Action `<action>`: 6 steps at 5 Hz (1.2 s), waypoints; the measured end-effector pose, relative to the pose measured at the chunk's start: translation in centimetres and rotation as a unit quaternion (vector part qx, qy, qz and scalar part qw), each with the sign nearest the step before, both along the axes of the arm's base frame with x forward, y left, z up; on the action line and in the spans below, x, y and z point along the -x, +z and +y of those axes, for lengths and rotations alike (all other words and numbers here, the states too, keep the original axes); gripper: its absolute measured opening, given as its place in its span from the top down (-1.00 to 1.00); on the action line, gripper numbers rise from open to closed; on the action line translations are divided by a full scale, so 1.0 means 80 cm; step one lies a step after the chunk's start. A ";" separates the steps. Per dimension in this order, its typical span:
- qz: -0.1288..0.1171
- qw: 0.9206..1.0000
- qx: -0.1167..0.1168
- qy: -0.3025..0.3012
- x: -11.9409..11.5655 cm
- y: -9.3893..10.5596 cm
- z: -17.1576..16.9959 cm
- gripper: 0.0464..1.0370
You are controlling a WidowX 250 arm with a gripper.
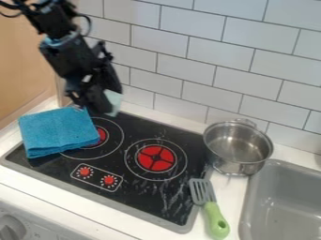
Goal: Move the white soap and put it on top of a soviet.
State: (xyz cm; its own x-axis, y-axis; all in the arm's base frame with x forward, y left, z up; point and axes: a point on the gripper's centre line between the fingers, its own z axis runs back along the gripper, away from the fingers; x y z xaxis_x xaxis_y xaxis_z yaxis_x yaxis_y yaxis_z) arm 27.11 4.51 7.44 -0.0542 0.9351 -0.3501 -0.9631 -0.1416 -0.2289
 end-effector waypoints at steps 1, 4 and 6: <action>-0.005 1.000 -0.017 -0.001 0.000 0.008 0.026 0.16; 0.020 0.997 -0.068 0.016 0.027 0.000 0.102 0.16; 0.036 0.996 -0.076 0.014 0.019 -0.022 0.121 0.16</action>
State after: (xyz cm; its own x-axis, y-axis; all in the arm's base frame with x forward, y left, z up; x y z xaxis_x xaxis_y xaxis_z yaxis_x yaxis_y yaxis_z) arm 25.59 14.17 5.65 -0.1005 0.9749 -0.1988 -0.9738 -0.1374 -0.1811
